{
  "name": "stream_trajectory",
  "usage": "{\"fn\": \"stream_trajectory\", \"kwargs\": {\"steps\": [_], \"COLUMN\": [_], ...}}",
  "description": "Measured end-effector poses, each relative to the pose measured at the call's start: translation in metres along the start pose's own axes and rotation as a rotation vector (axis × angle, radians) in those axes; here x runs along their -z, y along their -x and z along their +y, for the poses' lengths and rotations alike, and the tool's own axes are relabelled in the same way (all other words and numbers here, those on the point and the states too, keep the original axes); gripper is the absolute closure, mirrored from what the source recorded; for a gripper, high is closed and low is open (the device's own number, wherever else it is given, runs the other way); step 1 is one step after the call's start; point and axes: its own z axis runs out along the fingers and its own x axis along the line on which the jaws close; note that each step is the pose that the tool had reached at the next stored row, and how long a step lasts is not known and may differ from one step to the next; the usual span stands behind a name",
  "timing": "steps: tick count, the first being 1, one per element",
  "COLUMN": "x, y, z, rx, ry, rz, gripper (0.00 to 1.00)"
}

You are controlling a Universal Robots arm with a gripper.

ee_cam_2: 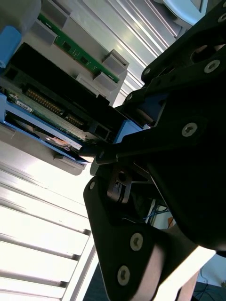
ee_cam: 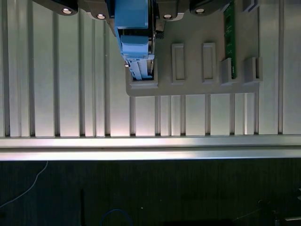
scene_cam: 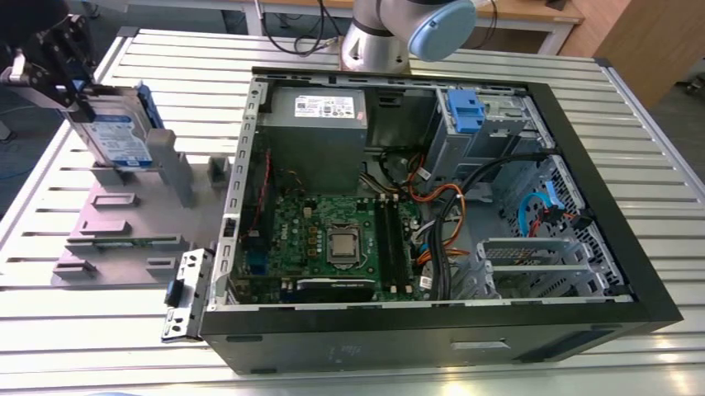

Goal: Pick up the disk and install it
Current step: 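Pick up the disk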

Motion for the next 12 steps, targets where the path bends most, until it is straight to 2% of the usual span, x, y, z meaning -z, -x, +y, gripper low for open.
{"fn": "stream_trajectory", "kwargs": {"steps": [12], "x": [0.0039], "y": [0.0000], "z": [0.0000], "rx": [0.000], "ry": [0.0000], "rz": [0.0000], "gripper": [0.63]}}
